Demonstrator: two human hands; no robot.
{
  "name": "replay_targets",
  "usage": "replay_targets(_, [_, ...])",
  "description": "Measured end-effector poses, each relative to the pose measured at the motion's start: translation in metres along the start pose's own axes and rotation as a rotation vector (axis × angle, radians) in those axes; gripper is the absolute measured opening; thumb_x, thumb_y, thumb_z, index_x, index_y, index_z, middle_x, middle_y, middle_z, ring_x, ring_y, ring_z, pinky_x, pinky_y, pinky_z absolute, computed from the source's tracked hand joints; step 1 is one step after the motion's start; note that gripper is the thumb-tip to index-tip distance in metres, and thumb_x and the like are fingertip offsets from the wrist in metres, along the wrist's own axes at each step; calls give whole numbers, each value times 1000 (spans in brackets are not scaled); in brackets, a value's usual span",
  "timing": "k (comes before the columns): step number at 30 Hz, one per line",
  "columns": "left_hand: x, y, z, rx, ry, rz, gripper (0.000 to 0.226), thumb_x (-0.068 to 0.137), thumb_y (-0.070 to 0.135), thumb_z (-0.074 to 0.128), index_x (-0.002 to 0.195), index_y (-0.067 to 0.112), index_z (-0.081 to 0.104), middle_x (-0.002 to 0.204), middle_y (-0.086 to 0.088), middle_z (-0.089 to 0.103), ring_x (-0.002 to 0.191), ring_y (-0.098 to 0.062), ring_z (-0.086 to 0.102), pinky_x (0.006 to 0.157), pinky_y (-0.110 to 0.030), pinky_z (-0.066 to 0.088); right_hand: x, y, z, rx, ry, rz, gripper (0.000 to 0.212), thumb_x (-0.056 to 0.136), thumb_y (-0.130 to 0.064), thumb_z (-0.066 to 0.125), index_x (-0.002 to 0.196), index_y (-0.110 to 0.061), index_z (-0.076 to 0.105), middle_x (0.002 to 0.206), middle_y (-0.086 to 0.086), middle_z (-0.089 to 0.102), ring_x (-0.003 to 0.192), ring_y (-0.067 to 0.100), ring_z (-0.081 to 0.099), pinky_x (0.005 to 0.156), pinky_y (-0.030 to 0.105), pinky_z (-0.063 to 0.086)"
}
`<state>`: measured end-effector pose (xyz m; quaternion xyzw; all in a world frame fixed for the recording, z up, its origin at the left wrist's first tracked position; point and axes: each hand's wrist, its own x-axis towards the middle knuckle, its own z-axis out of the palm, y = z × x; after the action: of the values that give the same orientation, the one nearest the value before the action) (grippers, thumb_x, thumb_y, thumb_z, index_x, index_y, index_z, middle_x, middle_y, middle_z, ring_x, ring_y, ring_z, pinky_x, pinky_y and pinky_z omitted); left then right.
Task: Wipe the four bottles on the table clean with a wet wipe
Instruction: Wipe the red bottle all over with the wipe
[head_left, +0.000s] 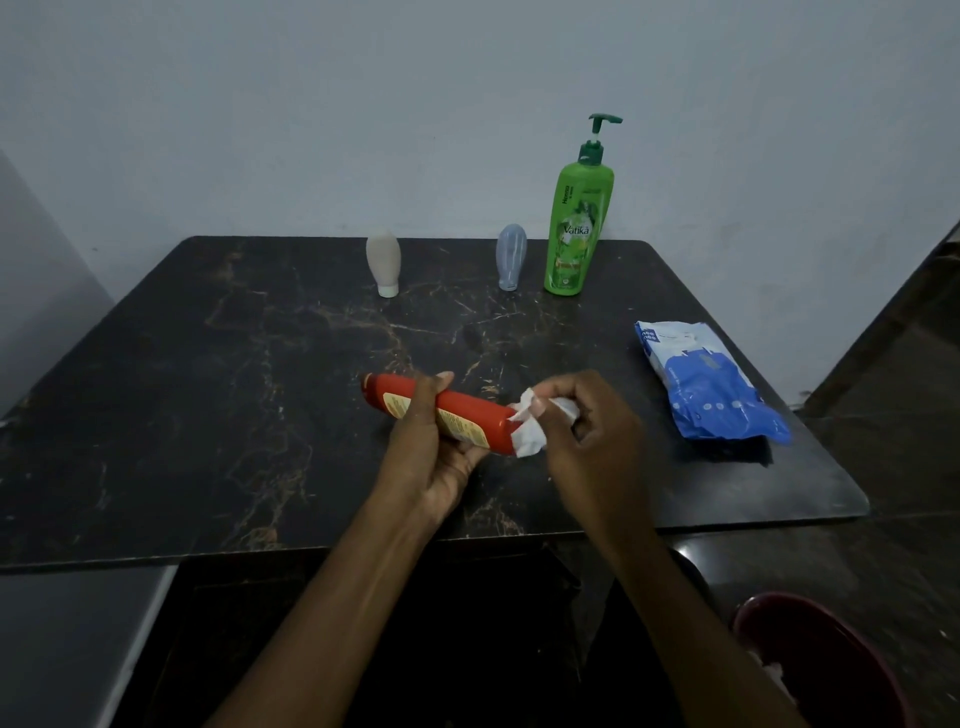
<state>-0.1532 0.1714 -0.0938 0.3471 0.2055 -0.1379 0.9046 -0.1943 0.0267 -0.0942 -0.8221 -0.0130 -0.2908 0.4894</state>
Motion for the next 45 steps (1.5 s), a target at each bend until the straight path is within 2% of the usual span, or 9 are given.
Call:
replay_targets(6, [-2,2,2,-16,-5,-7,52,88,19,73,129,3,46,114,-29,67,91,-41,74,72,-50,62,-12,0,0,110,-158,-134,14,88,-10,70,90,-23,65,95,-12,64,91,8,65,66,24,55])
replay_targets(8, [-2,1,2,-3,14,-5,51,88,19,73,127,4,46,122,-28,64,98,-40,73,69,-49,63,-8,0,0,102,-138,-113,16,87,-11,72,88,-25,63,93,-12,64,90,6,65,67,19,54])
replay_targets(13, [4,2,1,26,29,4,41,87,20,74,115,6,48,127,-28,62,110,-40,69,93,-57,57,0,3,8,71,-90,-11,11,86,-15,71,86,-22,63,87,-13,64,85,4,64,67,15,52])
replay_targets(19, [2,4,2,18,1,-3,45,90,18,71,124,5,46,113,-27,67,86,-40,76,75,-51,63,-9,7,5,108,-160,14,17,86,-9,70,85,-25,63,89,-17,64,91,-1,62,70,8,46])
replay_targets(28, [1,-2,3,137,22,38,44,88,21,74,123,7,50,119,-21,65,108,-34,70,86,-53,60,5,1,8,138,-42,103,8,89,-15,66,90,-22,62,91,-12,64,89,-2,61,67,6,45])
replay_targets(34, [1,11,5,370,50,364,69,77,24,86,132,30,44,122,-3,64,111,-24,67,91,-50,58,11,8,5,199,-142,135,22,94,-16,62,112,-28,67,109,-16,64,99,-4,63,78,15,54])
replay_targets(39, [5,33,20,644,127,602,95,70,31,91,145,34,31,130,12,57,116,-12,59,97,-43,51,15,8,17,174,-275,134,14,95,-21,61,99,-33,68,108,-12,62,97,0,62,77,16,54])
replay_targets(42, [8,41,32,771,111,695,93,71,34,90,143,31,32,121,18,55,109,-8,57,95,-38,49,20,2,33,365,-315,268,14,97,-21,59,99,-27,71,103,-6,70,96,12,69,82,42,60])
replay_targets(45, [10,52,42,872,59,761,85,77,29,87,142,25,33,122,14,54,107,-10,57,90,-34,50,32,-1,43,491,-259,356,16,98,-20,57,98,-24,73,98,-1,75,95,20,72,90,51,56])
